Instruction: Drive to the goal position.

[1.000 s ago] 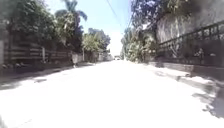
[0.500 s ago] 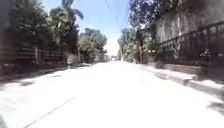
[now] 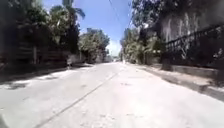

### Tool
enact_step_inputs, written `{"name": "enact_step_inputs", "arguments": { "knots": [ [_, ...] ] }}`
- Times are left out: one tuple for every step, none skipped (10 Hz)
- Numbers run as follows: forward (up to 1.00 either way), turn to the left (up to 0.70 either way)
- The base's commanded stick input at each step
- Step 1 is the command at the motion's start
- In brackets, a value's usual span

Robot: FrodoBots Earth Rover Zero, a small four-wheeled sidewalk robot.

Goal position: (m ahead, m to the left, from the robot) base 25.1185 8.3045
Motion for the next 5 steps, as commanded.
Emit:
{"name": "enact_step_inputs", "arguments": {
  "knots": [
    [0.85,-0.34],
    [0.85,-0.34],
    [0.85,-0.34],
    [0.85,-0.20],
    [0.85,0.07]
  ]
}}
